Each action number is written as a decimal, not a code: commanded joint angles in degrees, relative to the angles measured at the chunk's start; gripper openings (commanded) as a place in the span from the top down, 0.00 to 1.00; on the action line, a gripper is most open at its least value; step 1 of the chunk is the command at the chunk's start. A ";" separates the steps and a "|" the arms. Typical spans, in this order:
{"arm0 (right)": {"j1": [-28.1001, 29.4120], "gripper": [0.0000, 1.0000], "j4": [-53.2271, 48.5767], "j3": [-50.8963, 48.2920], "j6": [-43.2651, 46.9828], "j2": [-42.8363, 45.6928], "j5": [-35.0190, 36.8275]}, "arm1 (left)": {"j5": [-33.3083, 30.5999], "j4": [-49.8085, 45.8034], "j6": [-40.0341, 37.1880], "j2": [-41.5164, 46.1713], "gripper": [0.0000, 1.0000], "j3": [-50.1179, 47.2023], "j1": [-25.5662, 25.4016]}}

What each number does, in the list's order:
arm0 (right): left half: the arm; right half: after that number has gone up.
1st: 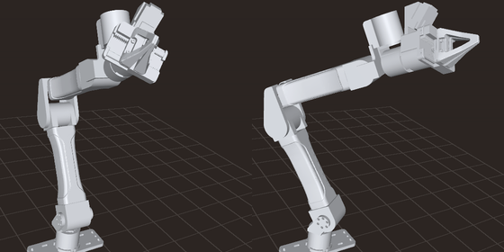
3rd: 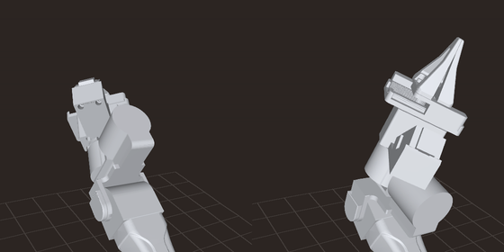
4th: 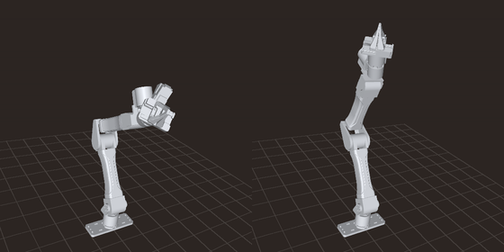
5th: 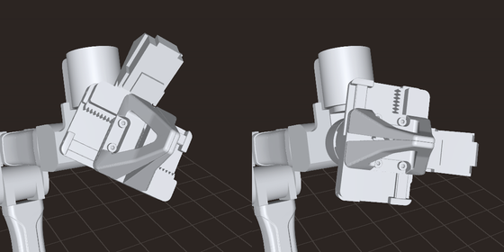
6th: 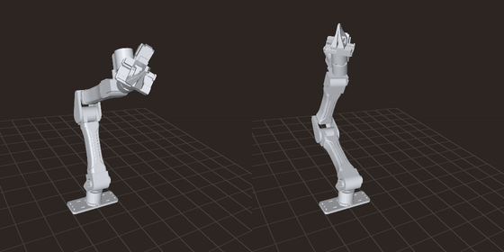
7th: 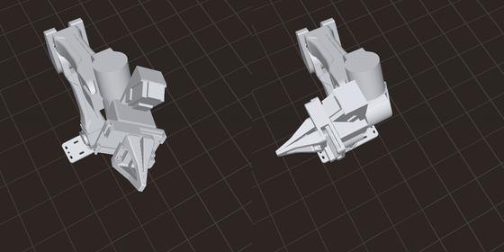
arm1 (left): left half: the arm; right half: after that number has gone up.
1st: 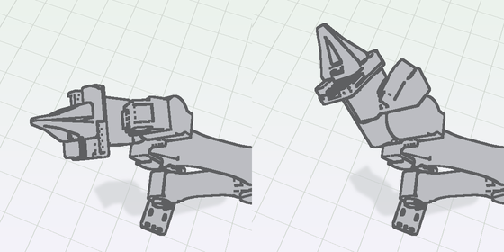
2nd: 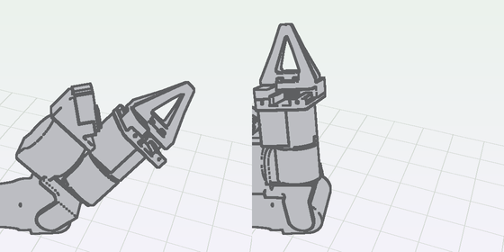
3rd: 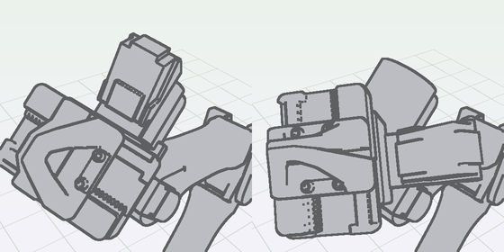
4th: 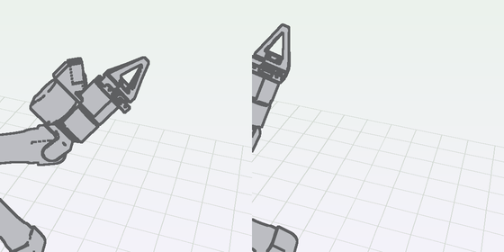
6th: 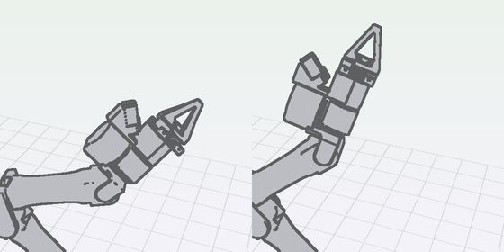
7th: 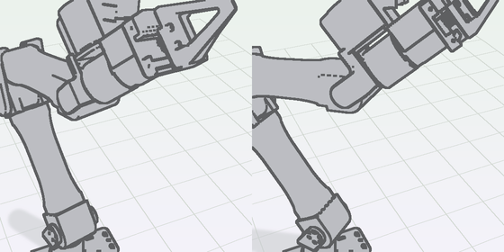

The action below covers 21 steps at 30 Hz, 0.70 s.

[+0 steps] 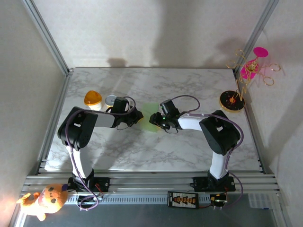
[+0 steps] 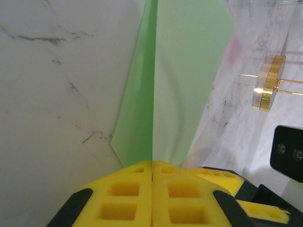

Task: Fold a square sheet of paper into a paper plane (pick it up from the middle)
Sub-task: Third fold the triangle at the center of the table.

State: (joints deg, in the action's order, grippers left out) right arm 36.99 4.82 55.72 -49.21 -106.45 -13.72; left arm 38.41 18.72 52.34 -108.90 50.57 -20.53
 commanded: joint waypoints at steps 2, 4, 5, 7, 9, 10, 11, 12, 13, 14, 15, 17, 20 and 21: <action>-1.10 0.48 -2.48 -1.95 5.05 2.81 4.43 | -0.42 -3.22 0.33 0.27 1.00 1.14 0.37; -1.13 0.42 -0.76 -2.04 9.13 5.39 5.23 | -1.04 -3.43 1.34 1.29 1.00 0.72 0.24; -1.13 0.39 -0.04 -2.07 11.12 6.40 5.30 | -1.35 -3.43 1.94 1.70 1.00 0.51 0.17; -1.00 0.31 3.22 -3.22 17.13 8.46 5.24 | -2.19 -3.14 3.65 2.67 1.00 0.00 -0.03; -0.91 0.28 5.28 -4.51 21.83 9.89 6.62 | -2.67 -2.57 5.25 3.40 1.00 -0.44 -0.38; -0.70 0.27 6.02 -4.86 24.62 10.48 7.38 | -3.09 -2.13 6.06 3.75 1.00 -0.72 -0.63; -0.41 0.26 6.83 -5.21 27.19 11.12 8.04 | -3.37 -1.78 6.73 4.03 1.00 -0.84 -0.78; 0.31 0.25 7.84 -5.64 30.35 11.89 8.99 | -3.73 -1.47 7.43 4.27 1.00 -1.03 -0.92; 1.26 0.25 8.89 -6.08 33.57 12.59 10.62 | -4.02 -1.10 8.22 4.56 1.00 -1.21 -1.12; 2.18 0.25 9.99 -6.59 36.22 13.15 12.38 | -4.26 -0.91 8.85 4.70 1.00 -1.32 -1.25; 3.28 0.25 11.32 -7.42 39.62 13.73 14.06 | -4.40 -0.71 9.52 4.83 1.00 -1.42 -1.43; 5.96 0.25 14.33 -9.04 45.41 14.11 15.56 | -4.91 -0.53 10.60 4.99 1.00 -1.48 -1.76; 8.58 0.27 18.71 -10.95 51.43 13.24 17.98 | -5.33 -0.26 11.89 5.17 1.00 -1.61 -2.12; 9.93 0.27 21.92 -12.52 54.21 13.22 19.02 | -5.37 -0.30 12.12 5.15 1.00 -1.65 -2.13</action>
State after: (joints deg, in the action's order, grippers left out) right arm 44.53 18.87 46.06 -6.76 -93.38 0.40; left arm 34.63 17.54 62.04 -105.69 49.74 -22.15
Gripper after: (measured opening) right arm 0.736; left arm 0.046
